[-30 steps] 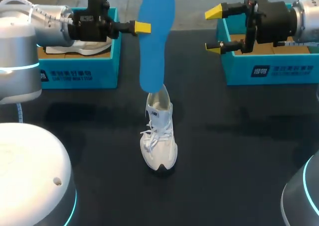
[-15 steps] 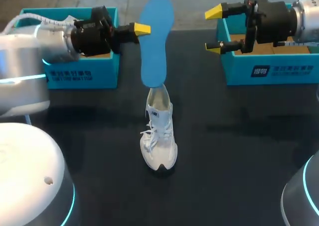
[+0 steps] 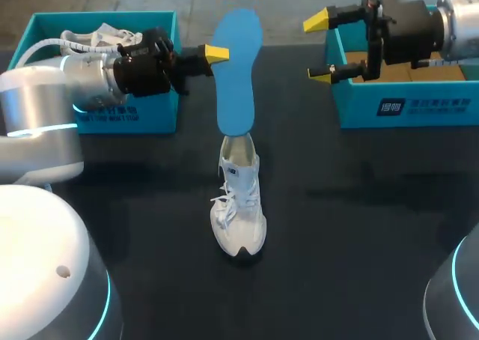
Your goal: Take the shoe out of the shoebox, open the shoe tongue, remove and reinsert the insole, then place the shoe into the shoebox
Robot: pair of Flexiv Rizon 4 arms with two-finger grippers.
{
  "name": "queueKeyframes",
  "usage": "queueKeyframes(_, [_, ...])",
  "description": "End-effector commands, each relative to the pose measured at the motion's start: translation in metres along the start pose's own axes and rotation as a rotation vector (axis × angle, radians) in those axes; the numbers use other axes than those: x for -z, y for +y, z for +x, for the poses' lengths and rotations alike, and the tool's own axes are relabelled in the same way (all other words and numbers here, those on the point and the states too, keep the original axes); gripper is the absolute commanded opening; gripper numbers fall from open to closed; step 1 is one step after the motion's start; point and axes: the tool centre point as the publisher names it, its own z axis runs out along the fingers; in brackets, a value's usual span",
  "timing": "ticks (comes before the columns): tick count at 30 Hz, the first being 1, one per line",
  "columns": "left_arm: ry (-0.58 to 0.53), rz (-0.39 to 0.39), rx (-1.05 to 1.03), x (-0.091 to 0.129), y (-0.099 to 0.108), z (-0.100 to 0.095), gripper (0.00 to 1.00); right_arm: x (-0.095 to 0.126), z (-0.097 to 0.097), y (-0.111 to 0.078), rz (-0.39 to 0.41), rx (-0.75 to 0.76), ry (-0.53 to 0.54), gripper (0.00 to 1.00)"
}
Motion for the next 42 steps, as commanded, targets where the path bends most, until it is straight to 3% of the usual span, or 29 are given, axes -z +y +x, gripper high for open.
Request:
queueKeyframes(1, [-0.027, -0.021, 0.015, 0.0, 0.002, -0.002, 0.0, -0.009, 0.024, 0.006, 0.017, -0.033, -0.236, 1.0])
queueKeyframes(9, [-0.046, -0.04, 0.023, -0.004, 0.001, -0.006, 0.0, -0.025, 0.042, 0.005, 0.032, -0.006, -0.43, 1.0])
queueKeyframes(28, [-0.037, -0.041, 0.082, -0.013, -0.02, -0.014, 0.0, -0.056, 0.074, -0.01, -0.051, 0.032, -0.793, 1.0])
queueKeyframes(42, [-0.035, -0.059, 0.102, -0.015, -0.022, -0.019, 0.0, -0.086, 0.075, -0.008, -0.069, -0.001, -1.074, 1.0])
